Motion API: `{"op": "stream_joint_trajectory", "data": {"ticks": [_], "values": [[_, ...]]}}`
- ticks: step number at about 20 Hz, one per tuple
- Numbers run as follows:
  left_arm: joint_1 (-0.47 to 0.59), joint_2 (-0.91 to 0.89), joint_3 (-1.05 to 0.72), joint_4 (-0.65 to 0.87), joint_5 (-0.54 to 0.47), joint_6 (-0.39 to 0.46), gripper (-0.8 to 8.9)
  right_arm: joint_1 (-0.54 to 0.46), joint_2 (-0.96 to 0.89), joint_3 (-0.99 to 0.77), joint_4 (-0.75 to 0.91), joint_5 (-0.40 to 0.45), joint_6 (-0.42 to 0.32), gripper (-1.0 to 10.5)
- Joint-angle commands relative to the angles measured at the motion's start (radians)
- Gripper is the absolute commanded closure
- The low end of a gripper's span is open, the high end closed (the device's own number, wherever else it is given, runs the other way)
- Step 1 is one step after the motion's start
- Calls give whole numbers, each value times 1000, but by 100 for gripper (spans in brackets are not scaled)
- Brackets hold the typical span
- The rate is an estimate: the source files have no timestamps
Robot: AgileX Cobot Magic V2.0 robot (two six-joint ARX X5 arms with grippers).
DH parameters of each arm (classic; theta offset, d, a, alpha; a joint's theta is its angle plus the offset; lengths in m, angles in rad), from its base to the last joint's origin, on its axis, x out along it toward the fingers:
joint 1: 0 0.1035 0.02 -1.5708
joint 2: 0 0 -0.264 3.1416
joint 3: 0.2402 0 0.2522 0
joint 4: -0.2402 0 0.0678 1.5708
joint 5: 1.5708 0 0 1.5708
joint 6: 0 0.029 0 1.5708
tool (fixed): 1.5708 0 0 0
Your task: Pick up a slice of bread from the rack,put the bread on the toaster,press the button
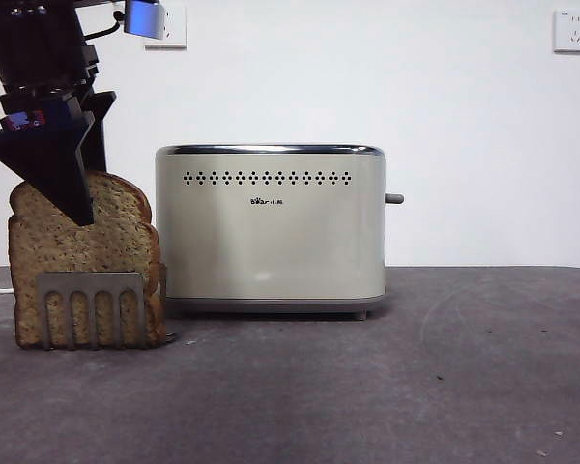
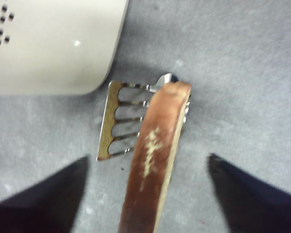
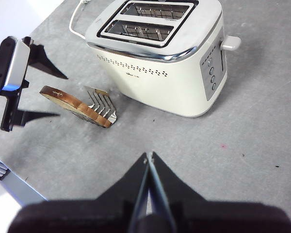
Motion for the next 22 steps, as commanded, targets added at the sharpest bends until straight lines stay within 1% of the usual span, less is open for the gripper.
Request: {"op": "stream_joint_trajectory", "data": {"ticks": [1,3,16,18,22], "values": [[16,3,-3,-2,2,8,731,3,-1,3,1,-2,-8,958],[23,3,-3,-1,2,8,821,3,-1,3,1,-2,-8,958],[28,-11,10,-13,-2,13,822,3,-1,3,1,-2,-8,958],[28,-21,49,-48,-2,13,822,3,0,3,1,-2,-8,958],[19,-48,207,-163,10,11,822,3,4,3,1,-2,-9,958]]}}
